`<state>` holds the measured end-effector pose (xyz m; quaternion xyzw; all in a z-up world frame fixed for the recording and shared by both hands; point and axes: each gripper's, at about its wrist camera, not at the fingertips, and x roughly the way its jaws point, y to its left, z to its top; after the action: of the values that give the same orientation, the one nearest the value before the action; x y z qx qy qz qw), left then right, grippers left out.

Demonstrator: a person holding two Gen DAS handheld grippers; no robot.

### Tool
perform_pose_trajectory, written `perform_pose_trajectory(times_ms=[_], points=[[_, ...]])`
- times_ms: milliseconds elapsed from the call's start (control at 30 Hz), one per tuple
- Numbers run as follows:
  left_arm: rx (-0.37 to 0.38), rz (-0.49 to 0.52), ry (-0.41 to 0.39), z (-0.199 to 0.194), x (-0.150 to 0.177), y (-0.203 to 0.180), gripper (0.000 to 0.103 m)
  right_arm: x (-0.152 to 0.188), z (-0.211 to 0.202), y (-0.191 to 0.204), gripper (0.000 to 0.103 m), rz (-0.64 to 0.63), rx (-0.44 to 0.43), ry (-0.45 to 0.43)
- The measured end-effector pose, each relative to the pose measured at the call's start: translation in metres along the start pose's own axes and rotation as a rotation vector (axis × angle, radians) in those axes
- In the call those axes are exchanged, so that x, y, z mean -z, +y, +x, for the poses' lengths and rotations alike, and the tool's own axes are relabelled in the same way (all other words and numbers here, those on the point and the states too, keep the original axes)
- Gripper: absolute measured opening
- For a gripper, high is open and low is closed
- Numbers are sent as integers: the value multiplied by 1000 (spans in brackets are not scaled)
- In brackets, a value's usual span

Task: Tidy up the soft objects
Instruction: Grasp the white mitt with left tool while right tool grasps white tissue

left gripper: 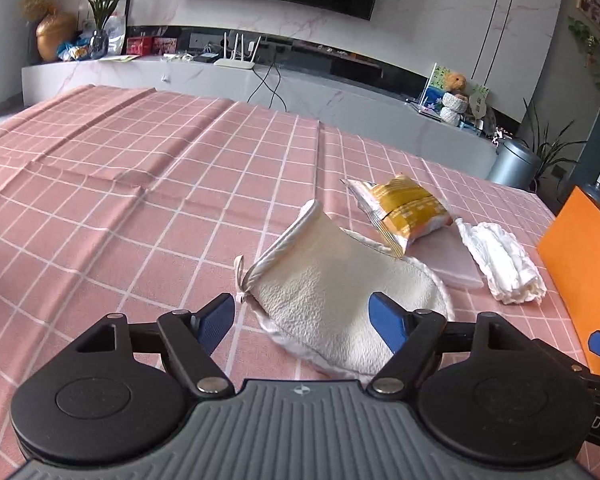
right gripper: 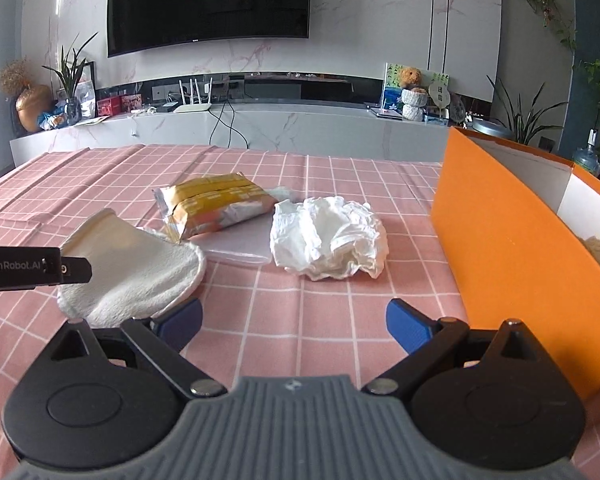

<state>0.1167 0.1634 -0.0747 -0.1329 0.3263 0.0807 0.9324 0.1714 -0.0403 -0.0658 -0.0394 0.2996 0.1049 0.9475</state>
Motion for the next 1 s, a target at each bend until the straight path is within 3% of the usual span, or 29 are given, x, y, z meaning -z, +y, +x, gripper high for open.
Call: perform_pose_trajectory(times_ms=[400, 733, 833, 1000], points=[[-68, 39, 32, 29, 1, -21, 91, -52, 74, -17, 100, 12, 54, 37], [-117, 79, 48, 45, -7, -36, 92, -63, 128, -31, 99, 77, 4, 149], [-127, 105, 46, 47, -6, -40, 92, -60, 132, -34, 91, 87, -13, 155], [-112, 118, 48, 48, -8, -42, 78, -53, 128, -31, 69, 24, 9, 136]])
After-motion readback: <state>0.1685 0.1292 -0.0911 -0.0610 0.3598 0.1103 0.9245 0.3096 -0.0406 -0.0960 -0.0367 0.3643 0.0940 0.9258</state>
